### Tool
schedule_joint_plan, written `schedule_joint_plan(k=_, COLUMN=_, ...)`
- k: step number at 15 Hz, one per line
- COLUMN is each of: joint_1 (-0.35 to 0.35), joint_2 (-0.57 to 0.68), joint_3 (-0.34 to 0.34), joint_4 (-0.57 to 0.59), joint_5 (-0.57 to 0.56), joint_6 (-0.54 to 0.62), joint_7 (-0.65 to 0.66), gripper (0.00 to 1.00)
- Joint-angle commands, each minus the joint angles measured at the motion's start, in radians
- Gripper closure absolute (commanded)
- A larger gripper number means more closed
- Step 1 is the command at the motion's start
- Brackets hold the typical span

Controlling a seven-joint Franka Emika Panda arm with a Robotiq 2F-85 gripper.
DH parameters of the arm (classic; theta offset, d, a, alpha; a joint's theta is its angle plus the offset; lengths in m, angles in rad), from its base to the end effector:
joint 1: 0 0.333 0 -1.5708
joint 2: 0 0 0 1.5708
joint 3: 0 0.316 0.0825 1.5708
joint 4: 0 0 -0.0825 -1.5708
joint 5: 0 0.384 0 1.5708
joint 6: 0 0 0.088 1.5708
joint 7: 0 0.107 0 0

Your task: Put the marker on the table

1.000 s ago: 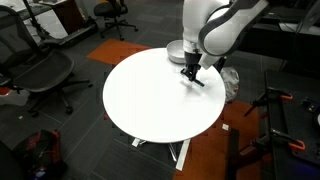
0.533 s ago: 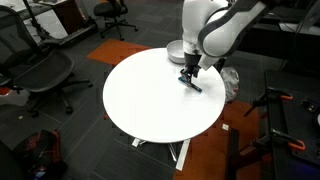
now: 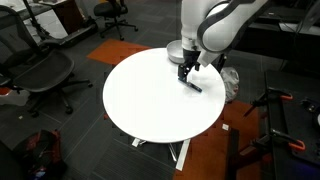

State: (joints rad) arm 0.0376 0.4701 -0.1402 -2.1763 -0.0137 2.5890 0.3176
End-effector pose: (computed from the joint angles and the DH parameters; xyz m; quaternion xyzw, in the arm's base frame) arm 0.5511 -0.0585 0.1693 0.9796 -0.1960 -0.0227 0.0379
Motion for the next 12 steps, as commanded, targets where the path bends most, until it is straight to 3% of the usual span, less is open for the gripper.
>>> schedule_joint_plan(k=1, joint_1=0.006, joint_2=-0.094, joint_3=0.000, joint_4=-0.018, joint_5=-0.019, joint_6=-0.082, joint_7=-0.017, gripper=0.00)
schedule_joint_plan(k=8, joint_1=-0.016, joint_2=-0.217, joint_3=0.017, joint_4=-0.012, joint_5=-0.030, joint_6=-0.229, joint_7=-0.063, gripper=0.00)
schedule_joint_plan(k=12, joint_1=-0.021, joint_2=-0.203, joint_3=0.019, joint_4=0.002, joint_5=-0.025, joint_6=-0.217, joint_7=-0.058, gripper=0.00)
